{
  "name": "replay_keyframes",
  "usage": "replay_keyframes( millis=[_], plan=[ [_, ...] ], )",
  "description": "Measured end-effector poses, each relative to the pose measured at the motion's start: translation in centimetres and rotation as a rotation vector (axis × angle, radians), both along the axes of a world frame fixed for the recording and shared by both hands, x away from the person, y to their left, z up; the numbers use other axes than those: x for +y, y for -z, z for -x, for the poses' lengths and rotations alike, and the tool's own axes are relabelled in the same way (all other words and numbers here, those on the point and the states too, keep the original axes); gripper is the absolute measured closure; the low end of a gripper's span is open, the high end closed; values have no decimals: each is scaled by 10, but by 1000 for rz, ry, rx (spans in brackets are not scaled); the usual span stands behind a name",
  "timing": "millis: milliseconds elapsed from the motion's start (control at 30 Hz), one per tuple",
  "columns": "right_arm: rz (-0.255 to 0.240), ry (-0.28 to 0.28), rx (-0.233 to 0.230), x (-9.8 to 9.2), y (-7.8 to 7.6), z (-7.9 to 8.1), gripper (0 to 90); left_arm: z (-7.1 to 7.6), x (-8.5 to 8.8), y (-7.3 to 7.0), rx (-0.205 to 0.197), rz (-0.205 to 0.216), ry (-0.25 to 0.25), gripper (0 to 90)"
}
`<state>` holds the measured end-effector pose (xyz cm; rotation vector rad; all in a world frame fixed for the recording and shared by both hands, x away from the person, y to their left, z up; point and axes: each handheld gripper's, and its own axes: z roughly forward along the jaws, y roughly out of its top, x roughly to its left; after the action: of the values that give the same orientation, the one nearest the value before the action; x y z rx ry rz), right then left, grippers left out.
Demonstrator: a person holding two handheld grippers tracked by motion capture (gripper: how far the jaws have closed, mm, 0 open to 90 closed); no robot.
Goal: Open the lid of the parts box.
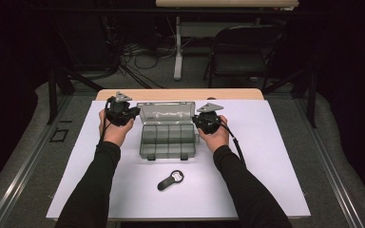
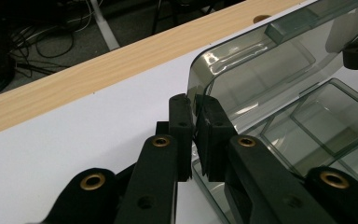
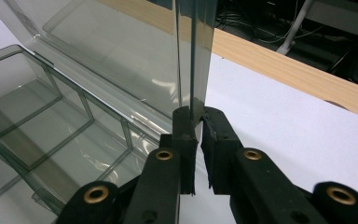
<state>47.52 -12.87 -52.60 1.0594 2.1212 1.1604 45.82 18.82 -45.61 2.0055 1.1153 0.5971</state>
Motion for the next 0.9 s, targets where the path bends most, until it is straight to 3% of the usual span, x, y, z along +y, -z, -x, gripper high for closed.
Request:
replay_keyframes(
  millis=[167,200,267,433,600,900],
  plan=[
    [3,1,0,0,0,0,841,0,0,1,-5,9,-3,837],
    [3,5,0,1,0,0,841,-1,0,1,-3,12,-8,782],
    [5,7,1,1,-1,1,841,-1,2,2,12,46,-16,755],
    [-1,22,12,2,-1,1,842,1,7,6,30,85,-31,695],
    [-4,26,14,2,-2,1,842,4,13,15,82,113,-39,673],
    [-10,26,20,2,-2,1,841,8,12,42,187,90,-28,681]
  ],
)
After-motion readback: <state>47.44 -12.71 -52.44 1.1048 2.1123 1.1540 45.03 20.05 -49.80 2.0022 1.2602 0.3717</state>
